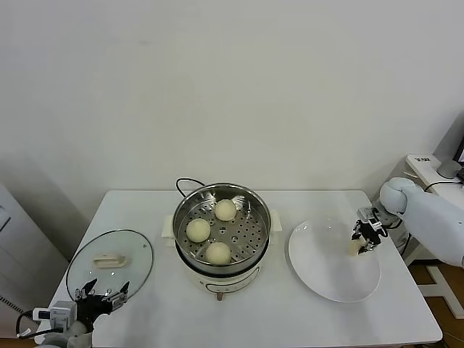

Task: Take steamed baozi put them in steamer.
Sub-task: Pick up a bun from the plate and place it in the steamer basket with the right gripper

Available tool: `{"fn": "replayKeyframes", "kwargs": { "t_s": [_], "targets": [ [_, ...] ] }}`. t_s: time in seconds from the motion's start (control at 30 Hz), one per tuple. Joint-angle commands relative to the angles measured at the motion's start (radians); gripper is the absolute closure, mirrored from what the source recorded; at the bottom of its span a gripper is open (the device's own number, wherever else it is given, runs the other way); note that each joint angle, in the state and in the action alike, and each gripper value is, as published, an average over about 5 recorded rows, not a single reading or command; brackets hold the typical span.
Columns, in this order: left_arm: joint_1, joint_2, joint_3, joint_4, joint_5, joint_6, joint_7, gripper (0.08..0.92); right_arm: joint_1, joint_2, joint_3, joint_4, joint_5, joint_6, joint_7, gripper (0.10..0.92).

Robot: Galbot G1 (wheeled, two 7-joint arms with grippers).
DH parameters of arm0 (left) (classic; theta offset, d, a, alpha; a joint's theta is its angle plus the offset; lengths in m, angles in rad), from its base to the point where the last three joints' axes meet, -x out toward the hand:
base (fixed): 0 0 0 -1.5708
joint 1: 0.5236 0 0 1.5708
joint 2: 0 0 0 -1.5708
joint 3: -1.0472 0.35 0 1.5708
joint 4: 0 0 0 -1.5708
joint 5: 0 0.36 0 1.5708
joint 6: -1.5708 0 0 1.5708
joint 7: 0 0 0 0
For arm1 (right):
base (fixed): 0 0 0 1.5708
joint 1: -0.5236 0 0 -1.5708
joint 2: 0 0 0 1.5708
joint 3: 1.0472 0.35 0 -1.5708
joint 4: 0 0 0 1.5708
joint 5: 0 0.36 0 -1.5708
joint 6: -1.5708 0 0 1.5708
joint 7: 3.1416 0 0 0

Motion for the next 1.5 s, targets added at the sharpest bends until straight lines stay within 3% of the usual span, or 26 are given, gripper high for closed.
{"fn": "replayKeyframes", "kwargs": {
  "t_s": [0.03, 0.27, 0.53, 1.07, 1.5],
  "targets": [
    [0.003, -0.007, -0.002, -0.007, 0.011, 0.006, -0.004, 0.177, 0.345, -0.120, -0.368, 0.240, 0.326, -0.146, 0.009, 0.635],
    [0.001, -0.006, -0.001, -0.011, 0.012, 0.010, -0.008, 0.177, 0.739, -0.140, -0.719, 0.472, 0.667, -0.294, 0.075, 0.635],
    [-0.006, -0.006, 0.008, -0.016, 0.012, 0.014, -0.008, 0.177, 0.908, -0.052, -0.829, 0.646, 0.953, -0.488, 0.195, 0.635],
    [-0.005, -0.002, 0.008, -0.014, 0.015, 0.012, -0.015, 0.177, 0.898, 0.205, -0.803, 0.729, 1.191, -0.690, 0.436, 0.634],
    [-0.017, -0.005, 0.017, -0.012, 0.015, 0.015, -0.016, 0.177, 0.769, 0.343, -0.750, 0.668, 1.209, -0.725, 0.495, 0.628]
  ]
}}
